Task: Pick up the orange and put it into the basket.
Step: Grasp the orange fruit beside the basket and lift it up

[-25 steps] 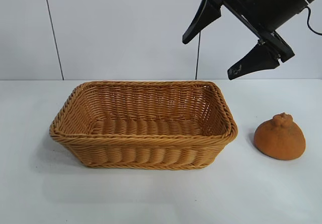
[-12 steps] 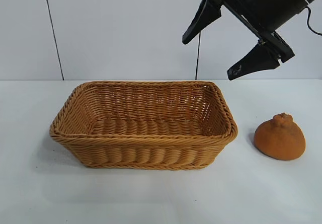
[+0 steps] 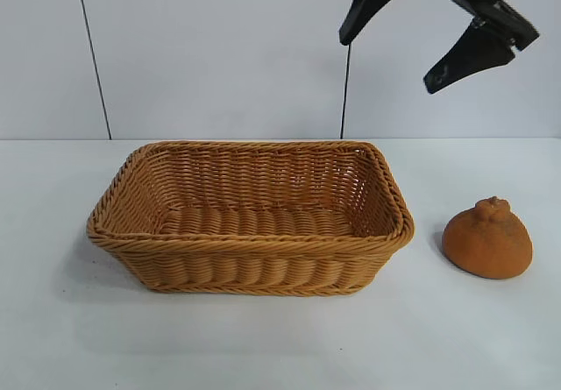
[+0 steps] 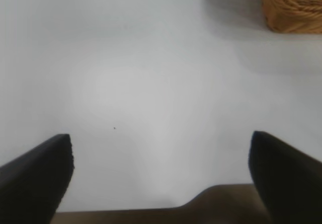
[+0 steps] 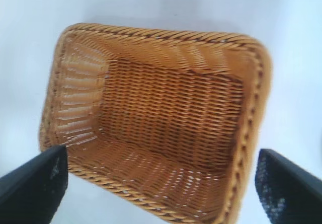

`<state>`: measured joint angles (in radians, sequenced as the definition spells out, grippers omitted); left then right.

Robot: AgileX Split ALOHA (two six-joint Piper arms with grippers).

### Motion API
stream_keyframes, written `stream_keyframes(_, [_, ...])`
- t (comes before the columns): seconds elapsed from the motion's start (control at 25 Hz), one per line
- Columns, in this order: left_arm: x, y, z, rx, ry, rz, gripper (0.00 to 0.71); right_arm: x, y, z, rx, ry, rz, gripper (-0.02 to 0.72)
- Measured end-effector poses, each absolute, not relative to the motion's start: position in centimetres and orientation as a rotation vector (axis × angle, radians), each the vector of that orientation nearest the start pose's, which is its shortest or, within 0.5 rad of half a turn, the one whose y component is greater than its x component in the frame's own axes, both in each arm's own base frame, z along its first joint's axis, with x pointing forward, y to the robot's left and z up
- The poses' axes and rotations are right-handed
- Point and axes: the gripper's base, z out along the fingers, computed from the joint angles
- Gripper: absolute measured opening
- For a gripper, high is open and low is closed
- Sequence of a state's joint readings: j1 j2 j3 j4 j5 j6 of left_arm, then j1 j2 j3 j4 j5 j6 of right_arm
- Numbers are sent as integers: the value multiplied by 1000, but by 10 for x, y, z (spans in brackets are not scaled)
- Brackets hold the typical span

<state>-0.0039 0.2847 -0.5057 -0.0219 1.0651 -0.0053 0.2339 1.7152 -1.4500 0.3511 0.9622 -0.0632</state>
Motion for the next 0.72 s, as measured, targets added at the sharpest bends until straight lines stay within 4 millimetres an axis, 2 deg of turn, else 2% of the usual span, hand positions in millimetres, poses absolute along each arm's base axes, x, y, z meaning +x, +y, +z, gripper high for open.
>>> stream_keyframes(0.16, [18, -2, 278, -2, 2190, -32, 673, 354, 90, 295, -159, 2748, 298, 694])
stream_keyframes(0.32, [-4, -2, 278, 0, 2050, -32, 673, 359, 62, 295, -49, 2756, 254, 694])
stream_keyframes(0.48, [-6, -2, 278, 0, 2040, -33, 673, 364, 40, 290, 37, 2778, 235, 694])
stream_keyframes(0.6, [-6, -2, 278, 0, 2039, -33, 673, 369, 37, 274, 29, 2837, 228, 694])
stream_keyframes(0.72, [-6, -2, 278, 0, 2039, -33, 673, 378, 38, 244, 26, 2928, 230, 694])
